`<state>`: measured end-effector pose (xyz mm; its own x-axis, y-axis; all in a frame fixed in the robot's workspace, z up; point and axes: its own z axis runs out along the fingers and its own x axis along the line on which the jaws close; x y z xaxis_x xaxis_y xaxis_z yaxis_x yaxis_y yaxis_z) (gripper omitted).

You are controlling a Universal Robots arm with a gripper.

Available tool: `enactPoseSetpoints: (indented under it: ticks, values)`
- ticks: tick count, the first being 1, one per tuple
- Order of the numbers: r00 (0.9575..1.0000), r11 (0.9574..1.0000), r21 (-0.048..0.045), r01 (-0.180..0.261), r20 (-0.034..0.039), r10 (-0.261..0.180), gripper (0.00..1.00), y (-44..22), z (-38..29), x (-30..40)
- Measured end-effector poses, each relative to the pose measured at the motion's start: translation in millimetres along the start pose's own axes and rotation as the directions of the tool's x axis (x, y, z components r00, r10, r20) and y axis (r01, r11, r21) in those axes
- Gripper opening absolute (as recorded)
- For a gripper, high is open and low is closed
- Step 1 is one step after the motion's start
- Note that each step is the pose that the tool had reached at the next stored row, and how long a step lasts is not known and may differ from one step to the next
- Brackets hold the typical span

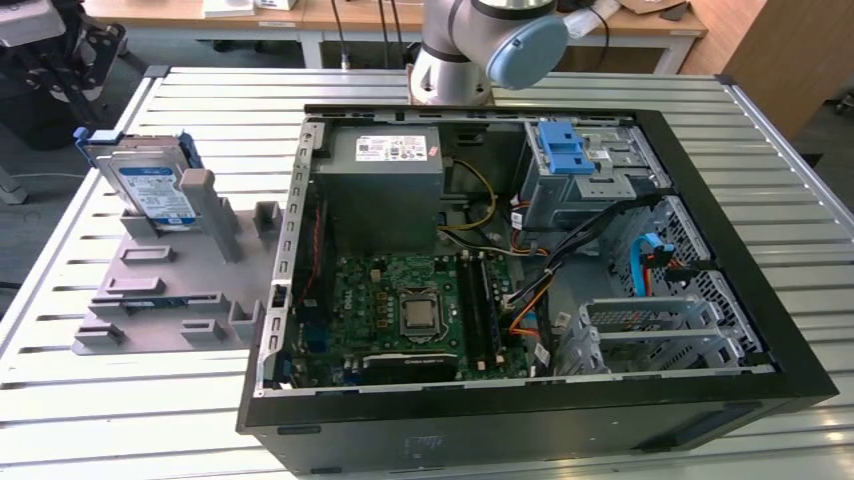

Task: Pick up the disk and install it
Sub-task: 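Pick up the disk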

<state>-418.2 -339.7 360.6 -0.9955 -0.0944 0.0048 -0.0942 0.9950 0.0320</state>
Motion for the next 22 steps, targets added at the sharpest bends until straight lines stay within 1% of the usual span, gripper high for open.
enactPoseSetpoints:
  ticks: [3,5,7,10,12,15,16,22]
  values:
    - [0.9987,0.9987,0.0008,0.051,-0.0017,-0.051,0.11,-0.1,0.1,0.0]
    - [0.9964,0.9964,0.0012,0.084,-0.0027,-0.084,0.11,-0.1,0.1,0.0]
    - [0.9932,0.9932,0.0015,0.117,-0.0035,-0.117,0.11,-0.1,0.1,0.0]
    - [0.9863,0.9863,0.0017,0.165,-0.0048,-0.165,0.11,0.0,0.2,0.0]
    - [0.9803,0.9803,0.0019,0.198,-0.0057,-0.198,0.11,0.0,0.2,0.0]
    - [0.9726,0.9726,0.0024,0.233,-0.0064,-0.232,0.11,0.0,0.2,0.0]
    - [0.9716,0.9716,0.0024,0.237,-0.0065,-0.237,0.11,0.0,0.2,0.0]
    - [0.9713,0.9713,0.0024,0.238,-0.0066,-0.238,0.11,0.0,0.2,0.0]
